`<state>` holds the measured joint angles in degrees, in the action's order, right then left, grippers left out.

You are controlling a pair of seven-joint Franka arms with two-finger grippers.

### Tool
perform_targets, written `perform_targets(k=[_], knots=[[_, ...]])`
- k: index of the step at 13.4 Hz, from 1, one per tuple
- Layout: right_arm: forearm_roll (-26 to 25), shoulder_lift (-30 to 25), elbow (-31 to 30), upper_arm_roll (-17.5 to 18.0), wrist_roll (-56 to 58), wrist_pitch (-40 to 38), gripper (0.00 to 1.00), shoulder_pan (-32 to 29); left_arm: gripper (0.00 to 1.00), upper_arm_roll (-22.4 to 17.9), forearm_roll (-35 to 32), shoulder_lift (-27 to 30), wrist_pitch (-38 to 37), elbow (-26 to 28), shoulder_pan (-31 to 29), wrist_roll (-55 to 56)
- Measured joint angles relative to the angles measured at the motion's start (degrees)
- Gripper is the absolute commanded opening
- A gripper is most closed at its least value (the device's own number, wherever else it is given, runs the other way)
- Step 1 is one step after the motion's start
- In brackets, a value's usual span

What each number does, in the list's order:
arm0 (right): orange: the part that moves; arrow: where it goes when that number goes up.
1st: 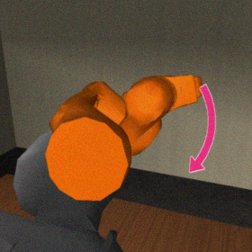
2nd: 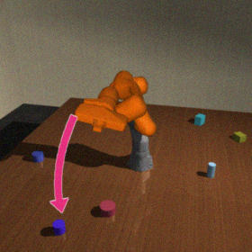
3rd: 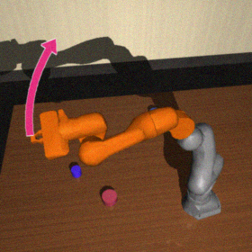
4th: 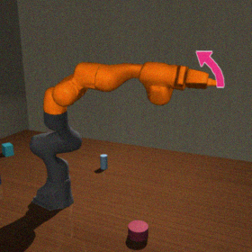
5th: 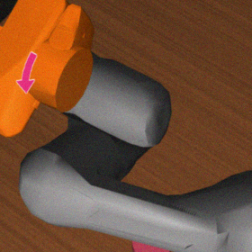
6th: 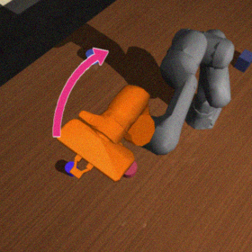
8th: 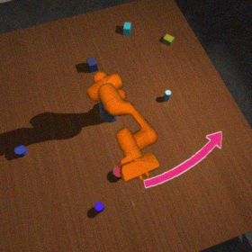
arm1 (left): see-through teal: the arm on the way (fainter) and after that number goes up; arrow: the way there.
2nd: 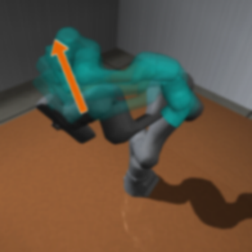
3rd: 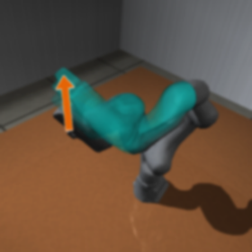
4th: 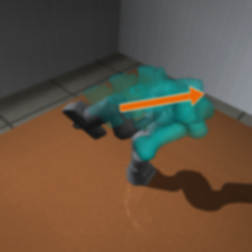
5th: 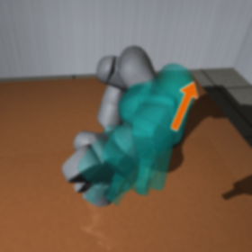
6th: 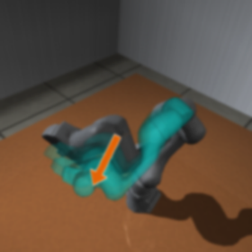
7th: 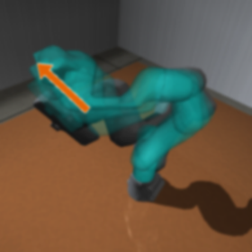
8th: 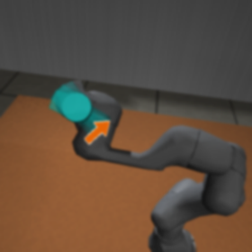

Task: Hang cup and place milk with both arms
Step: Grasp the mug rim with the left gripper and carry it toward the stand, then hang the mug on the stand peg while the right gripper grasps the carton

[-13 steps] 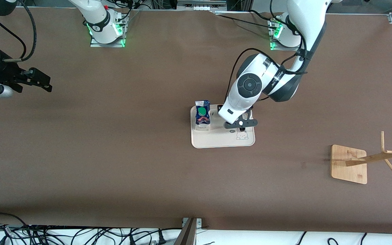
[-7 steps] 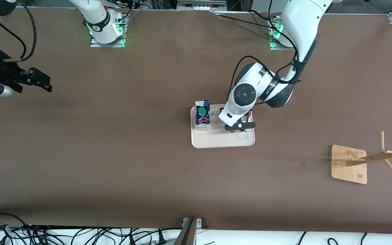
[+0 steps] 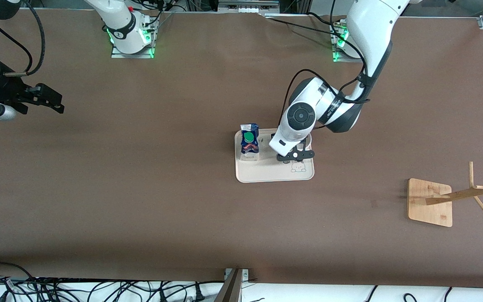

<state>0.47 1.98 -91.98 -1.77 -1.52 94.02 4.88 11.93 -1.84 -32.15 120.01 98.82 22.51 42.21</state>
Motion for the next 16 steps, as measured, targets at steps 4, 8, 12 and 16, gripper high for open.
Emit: perform_targets(k=[4,8,12,16], knots=[[0.0,0.0,0.0,0.0,0.0,0.0,1.0,0.0,0.0,-0.4,0.0,5.8,-7.4,-2.6,-0.7,0.2],[0.0,0.0,0.0,0.1,0.0,0.0,1.0,0.0,0.0,-0.6,-0.1,10.9,-20.4,-11.4,-6.4,-4.4],[0.0,0.0,0.0,0.2,0.0,0.3,1.0,0.1,0.0,-0.8,-0.2,11.7,-29.6,-20.9,-14.8,-16.8],[0.3,1.4,0.6,1.0,0.7,0.3,1.0,5.5,0.0,-0.9,-0.2,11.4,-31.4,-22.2,-24.1,-30.4]])
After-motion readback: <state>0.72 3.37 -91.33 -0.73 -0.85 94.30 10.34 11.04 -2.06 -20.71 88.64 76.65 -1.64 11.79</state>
